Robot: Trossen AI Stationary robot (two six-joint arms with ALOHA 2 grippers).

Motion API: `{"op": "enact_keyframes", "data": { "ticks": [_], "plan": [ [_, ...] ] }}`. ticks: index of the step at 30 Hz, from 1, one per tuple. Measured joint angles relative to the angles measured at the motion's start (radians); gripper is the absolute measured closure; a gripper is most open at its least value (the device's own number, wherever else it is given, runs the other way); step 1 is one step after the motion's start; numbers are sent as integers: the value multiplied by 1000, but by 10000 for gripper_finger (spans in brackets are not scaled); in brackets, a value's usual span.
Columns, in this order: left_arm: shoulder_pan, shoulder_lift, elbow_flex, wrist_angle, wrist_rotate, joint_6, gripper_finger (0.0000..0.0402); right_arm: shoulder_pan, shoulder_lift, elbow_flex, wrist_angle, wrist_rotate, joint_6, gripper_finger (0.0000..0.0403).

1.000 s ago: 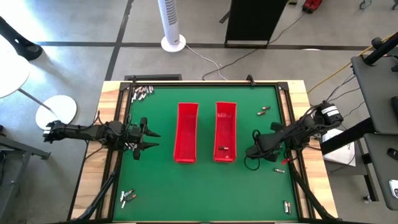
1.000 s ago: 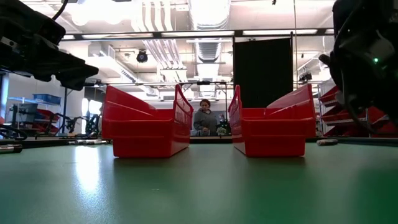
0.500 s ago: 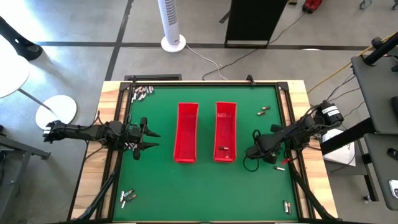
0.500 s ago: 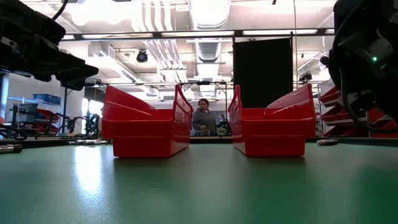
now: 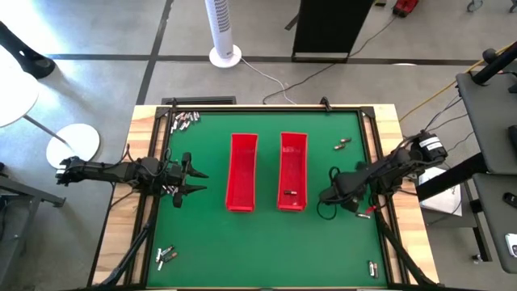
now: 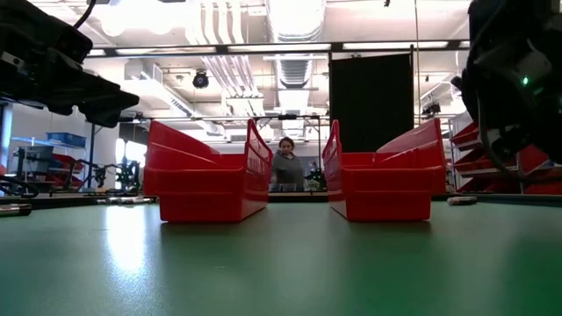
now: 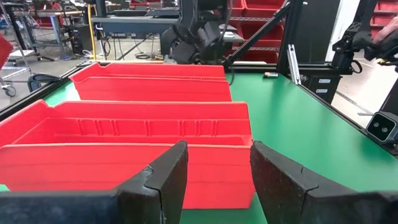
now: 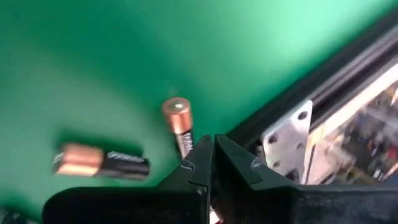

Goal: Sort batteries
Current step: Put the black battery into the right red bin

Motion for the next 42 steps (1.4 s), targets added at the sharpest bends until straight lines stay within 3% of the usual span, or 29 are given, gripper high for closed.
{"op": "enact_keyframes", "data": {
  "ticks": [7,23,28,42],
  "plan": [
    [0,0,0,0,0,0,247,1,21,-50,37,24,107,390],
    [0,0,0,0,0,0,247,2,42,-52,116,7,84,390],
    [0,2,0,0,0,0,247,23,40,-9,115,-84,58,390],
    [0,3,0,0,0,0,247,113,39,130,1,-127,69,390]
  ]
}}
